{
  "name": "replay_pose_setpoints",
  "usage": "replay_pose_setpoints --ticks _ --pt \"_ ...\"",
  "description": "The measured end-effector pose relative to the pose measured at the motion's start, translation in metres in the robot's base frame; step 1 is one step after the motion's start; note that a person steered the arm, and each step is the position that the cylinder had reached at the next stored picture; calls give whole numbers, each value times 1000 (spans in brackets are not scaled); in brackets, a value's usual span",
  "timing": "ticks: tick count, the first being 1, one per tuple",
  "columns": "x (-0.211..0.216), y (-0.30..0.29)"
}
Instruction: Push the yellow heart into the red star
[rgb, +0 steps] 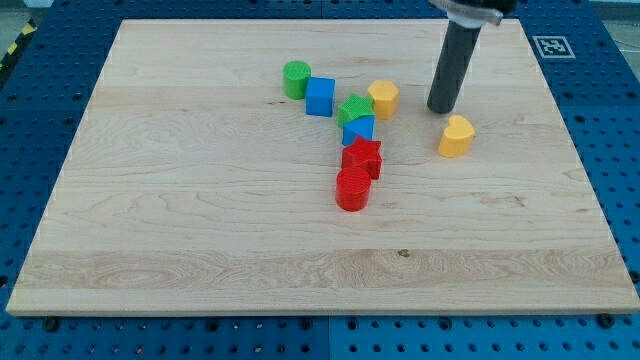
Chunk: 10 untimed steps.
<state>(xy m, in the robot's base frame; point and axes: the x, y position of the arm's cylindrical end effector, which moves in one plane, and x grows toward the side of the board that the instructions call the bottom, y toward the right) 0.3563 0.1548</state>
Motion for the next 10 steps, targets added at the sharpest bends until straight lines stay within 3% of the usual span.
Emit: replay_pose_setpoints --ticks 1,2,3,4,5,7,8,10 --pt "-5 31" --pt "29 36" --pt "57 3" --pt "67 -45" --pt "61 -57" --pt "64 20" --pt "102 29" --pt "121 -26"
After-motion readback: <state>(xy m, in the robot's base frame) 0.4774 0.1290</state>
